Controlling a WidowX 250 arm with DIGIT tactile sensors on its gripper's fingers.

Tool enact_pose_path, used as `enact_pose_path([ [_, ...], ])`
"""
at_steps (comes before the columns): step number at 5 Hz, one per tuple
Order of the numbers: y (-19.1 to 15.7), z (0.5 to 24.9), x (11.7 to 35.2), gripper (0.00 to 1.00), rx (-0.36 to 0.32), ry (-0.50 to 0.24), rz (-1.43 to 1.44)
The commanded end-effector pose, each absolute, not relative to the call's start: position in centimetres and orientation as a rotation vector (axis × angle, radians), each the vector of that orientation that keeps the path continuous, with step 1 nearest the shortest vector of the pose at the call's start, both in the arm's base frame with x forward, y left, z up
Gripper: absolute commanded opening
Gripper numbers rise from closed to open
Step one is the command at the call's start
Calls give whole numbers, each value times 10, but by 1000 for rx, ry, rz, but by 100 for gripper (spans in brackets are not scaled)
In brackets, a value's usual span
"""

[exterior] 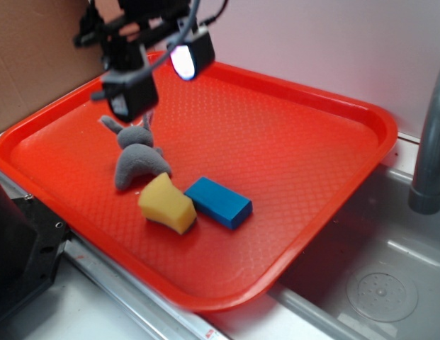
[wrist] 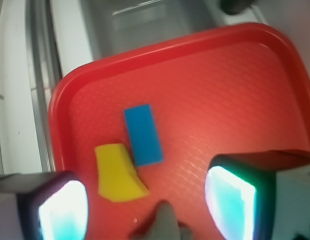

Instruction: Grab the blue block.

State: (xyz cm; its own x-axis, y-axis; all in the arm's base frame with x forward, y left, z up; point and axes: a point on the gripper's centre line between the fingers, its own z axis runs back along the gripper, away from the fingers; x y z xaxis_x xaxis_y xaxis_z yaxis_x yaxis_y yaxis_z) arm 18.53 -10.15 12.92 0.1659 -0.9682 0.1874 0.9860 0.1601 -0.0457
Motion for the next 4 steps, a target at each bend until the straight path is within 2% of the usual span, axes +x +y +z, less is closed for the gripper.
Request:
enact_pose_path([
  [1, -131, 103, 170, 100, -43, -116, -1383],
  [2, -140, 78, 174, 100, 15, -69, -1364],
  [4, -147, 35, 175, 100, 61, 26, -1374],
])
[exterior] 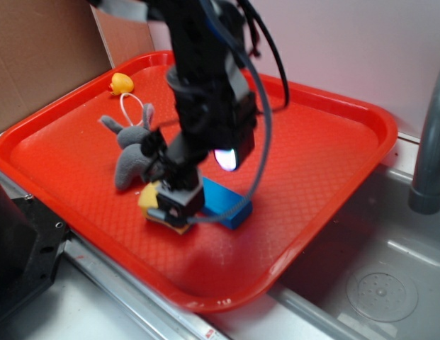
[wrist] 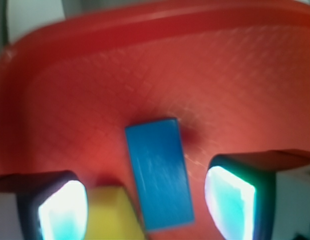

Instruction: Grab the blue block.

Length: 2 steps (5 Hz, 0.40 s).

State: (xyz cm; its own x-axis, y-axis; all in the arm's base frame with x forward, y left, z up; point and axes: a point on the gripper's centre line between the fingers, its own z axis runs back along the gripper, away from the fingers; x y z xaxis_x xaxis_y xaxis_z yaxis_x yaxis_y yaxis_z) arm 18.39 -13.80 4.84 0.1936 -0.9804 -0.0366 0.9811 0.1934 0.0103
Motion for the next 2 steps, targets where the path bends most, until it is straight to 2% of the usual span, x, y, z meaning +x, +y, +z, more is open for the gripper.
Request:
enact_pose_path([
  [1, -142, 17, 175, 100, 79, 70, -1368],
  [2, -139, 12, 173, 86, 67, 78, -1346],
])
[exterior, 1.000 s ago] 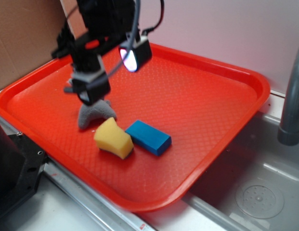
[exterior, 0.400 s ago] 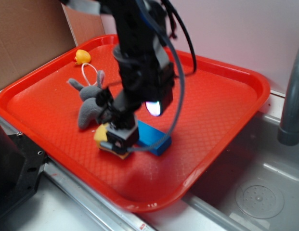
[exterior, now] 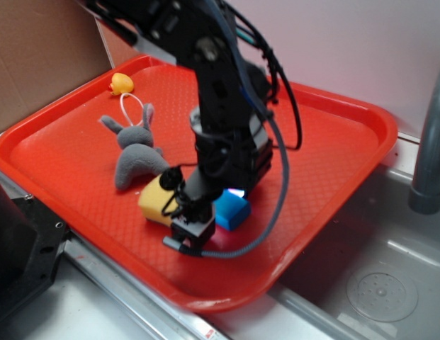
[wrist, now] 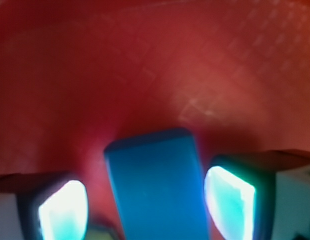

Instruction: Grab the blue block.

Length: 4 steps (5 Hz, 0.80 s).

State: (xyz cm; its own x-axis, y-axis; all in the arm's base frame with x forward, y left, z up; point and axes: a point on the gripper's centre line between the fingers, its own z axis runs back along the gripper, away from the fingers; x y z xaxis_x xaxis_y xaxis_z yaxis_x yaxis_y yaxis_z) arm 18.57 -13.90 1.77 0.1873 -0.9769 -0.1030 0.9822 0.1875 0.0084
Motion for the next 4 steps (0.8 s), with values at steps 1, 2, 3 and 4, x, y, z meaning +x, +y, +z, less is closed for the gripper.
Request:
enact_pose_path([
  [1, -137, 16, 172, 0, 49, 60, -1360],
  [2, -132, 21, 172, 0, 50, 77, -1366],
  [3, -122, 50, 184, 0, 32, 62, -1207],
  [4, -110, 90, 196, 0, -11, -10, -1001],
])
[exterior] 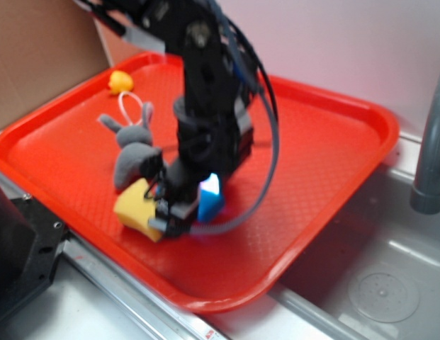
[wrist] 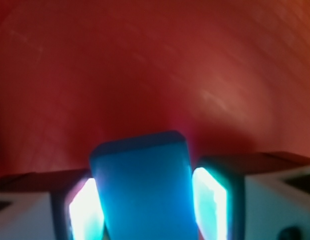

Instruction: Grab the blue block.

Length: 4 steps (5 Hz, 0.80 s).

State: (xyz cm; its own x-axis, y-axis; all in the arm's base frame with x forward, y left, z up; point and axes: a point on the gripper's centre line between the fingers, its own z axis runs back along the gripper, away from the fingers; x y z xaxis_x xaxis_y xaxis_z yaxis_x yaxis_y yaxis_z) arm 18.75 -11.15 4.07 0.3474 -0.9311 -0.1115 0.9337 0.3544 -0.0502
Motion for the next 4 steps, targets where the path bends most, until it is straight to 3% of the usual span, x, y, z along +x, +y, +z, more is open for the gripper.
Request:
enact_pose_path([
  [1, -93, 130, 204, 0, -8, -50, -752],
  [2, -71, 163, 200, 0, 0, -80, -502],
  [4, -29, 197, 181, 0, -18, -63, 0],
])
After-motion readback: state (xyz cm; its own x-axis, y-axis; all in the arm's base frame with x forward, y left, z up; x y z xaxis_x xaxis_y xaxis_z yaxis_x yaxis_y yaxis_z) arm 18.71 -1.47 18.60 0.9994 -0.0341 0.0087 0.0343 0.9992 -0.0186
